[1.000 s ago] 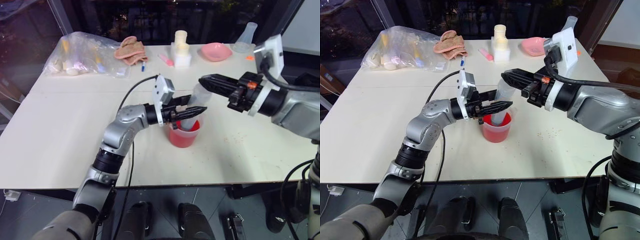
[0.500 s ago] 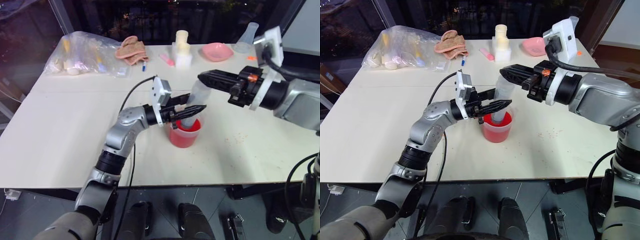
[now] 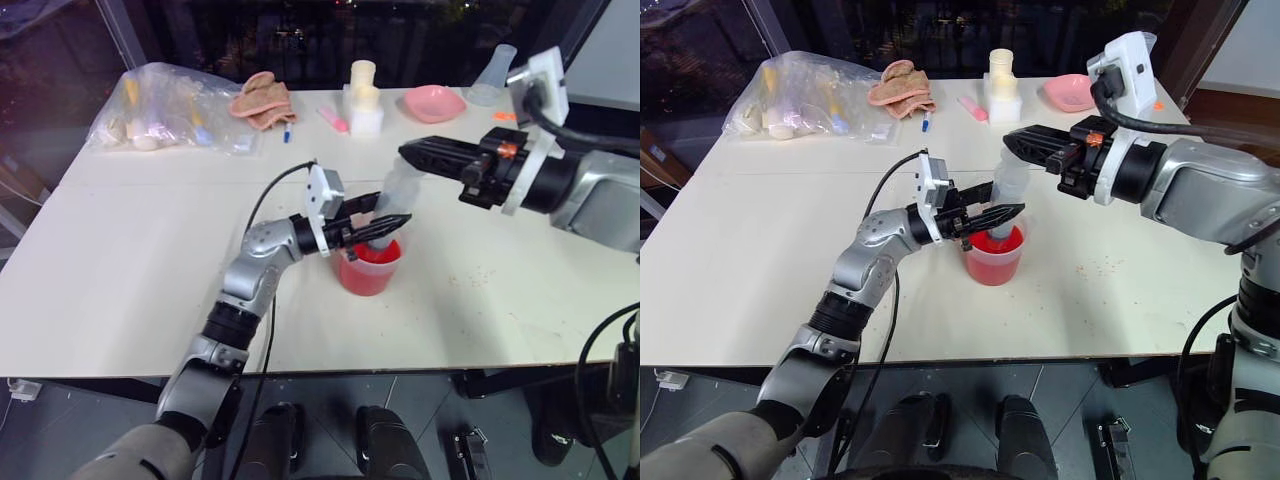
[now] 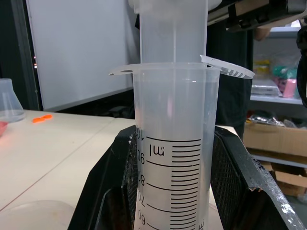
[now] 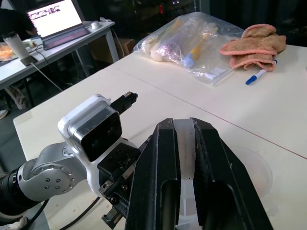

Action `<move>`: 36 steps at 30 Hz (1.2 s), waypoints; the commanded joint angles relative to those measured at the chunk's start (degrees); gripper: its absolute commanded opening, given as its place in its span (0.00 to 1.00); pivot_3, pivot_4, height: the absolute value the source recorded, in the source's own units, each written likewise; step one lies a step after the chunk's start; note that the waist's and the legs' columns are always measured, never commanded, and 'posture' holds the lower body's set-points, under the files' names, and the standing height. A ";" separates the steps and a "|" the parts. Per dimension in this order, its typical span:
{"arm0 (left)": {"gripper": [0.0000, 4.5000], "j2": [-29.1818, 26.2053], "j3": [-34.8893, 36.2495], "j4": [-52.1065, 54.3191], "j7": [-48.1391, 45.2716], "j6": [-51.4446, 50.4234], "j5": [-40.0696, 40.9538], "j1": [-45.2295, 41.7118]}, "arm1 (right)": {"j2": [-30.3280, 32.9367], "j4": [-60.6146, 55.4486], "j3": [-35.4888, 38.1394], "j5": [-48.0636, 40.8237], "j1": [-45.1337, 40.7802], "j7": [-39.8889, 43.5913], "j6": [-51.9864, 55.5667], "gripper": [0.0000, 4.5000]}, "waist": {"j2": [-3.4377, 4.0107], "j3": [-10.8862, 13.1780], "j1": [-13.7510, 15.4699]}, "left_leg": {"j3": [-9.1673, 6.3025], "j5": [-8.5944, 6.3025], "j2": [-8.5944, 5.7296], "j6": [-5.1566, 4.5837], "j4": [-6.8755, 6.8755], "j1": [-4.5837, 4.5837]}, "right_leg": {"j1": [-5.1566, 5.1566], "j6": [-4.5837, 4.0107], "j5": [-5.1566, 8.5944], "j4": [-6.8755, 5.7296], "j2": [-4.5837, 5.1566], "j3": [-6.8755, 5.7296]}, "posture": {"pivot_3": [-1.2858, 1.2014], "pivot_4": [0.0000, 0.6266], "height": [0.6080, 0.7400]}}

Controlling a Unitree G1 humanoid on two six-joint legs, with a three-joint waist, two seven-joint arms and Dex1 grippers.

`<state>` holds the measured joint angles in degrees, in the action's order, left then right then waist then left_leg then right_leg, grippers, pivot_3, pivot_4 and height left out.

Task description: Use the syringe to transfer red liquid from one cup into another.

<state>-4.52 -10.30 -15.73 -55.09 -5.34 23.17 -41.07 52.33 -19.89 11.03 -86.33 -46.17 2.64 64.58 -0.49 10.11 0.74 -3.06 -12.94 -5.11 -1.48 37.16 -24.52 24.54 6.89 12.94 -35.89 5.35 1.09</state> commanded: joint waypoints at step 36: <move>0.34 4.54 14.25 -15.42 13.19 9.45 -0.31 -20.26 | -0.21 -0.64 7.33 -3.83 4.14 -4.11 -9.42 0.58 | -0.04 0.03 0.06 | -0.02 -0.06 0.00 -0.11 -0.02 -0.11 | -0.06 0.03 -0.01 0.30 -0.03 -0.10 | 0.52 0.24 1.00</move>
<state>-0.78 3.32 -28.88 -41.98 -0.89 24.18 -59.78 52.63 -18.67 18.00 -90.91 -41.16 -1.80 56.79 -0.53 10.14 0.80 -3.08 -13.01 -5.11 -1.60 37.13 -24.63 24.49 6.92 12.93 -35.57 5.32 0.99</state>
